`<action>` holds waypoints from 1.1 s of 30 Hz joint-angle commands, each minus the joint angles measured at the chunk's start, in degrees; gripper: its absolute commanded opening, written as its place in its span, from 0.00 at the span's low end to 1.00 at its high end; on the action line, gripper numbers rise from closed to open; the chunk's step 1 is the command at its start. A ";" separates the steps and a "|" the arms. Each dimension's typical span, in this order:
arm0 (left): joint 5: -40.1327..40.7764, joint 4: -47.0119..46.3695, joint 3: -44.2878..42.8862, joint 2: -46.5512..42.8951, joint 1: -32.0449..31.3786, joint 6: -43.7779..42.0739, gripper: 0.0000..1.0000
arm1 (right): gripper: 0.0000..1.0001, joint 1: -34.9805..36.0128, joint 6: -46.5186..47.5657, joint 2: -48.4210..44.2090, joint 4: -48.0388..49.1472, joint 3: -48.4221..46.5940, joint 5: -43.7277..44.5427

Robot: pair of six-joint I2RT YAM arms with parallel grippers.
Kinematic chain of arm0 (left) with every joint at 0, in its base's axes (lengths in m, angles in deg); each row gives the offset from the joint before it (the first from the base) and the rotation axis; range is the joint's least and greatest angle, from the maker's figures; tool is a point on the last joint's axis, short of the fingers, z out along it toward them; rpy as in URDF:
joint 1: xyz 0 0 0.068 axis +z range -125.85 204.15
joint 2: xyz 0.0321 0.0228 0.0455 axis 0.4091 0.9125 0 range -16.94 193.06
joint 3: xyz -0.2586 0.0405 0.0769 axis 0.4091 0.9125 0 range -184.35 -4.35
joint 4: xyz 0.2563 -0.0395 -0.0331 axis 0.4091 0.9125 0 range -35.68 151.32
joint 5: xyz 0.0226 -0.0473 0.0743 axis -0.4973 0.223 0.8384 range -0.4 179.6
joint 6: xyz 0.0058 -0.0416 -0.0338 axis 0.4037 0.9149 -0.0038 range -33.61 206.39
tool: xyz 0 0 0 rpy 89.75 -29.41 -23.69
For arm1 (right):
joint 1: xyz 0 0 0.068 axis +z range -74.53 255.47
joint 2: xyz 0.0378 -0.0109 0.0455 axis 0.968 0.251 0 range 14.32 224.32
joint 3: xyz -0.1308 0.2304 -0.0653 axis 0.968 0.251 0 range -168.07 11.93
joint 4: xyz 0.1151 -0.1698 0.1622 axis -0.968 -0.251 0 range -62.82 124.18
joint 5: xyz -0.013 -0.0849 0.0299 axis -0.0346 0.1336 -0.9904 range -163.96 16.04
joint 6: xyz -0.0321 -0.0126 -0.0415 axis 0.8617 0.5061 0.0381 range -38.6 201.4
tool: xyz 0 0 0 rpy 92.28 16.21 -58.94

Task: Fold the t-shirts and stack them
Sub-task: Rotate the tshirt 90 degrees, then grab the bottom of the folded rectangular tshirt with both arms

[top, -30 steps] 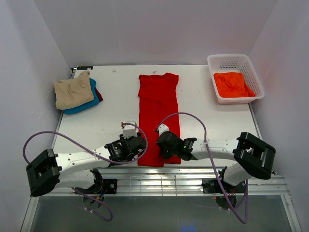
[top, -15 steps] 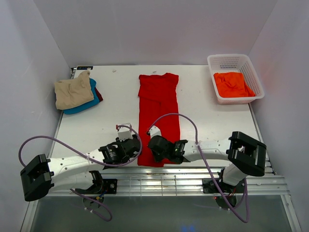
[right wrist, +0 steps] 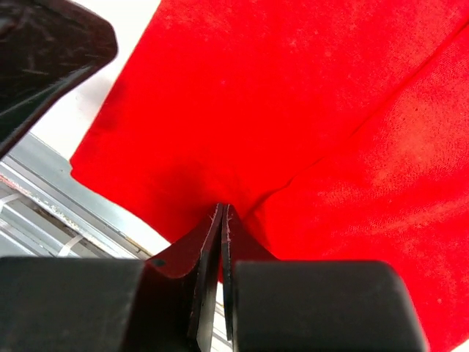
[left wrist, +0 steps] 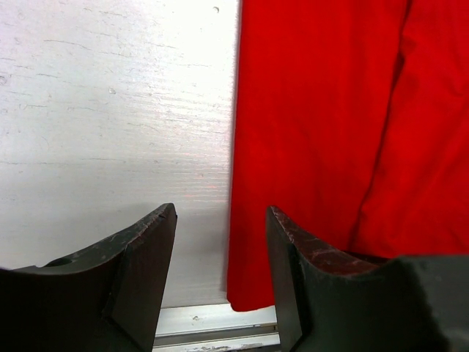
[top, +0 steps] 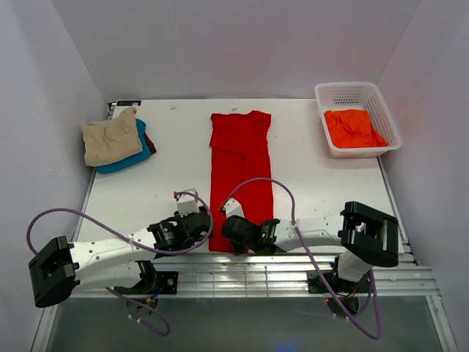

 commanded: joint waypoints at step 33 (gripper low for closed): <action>-14.18 -15.95 7.78 0.14 -0.19 -2.81 0.67 | 0.63 3.56 -22.98 -18.69 -15.55 14.93 21.59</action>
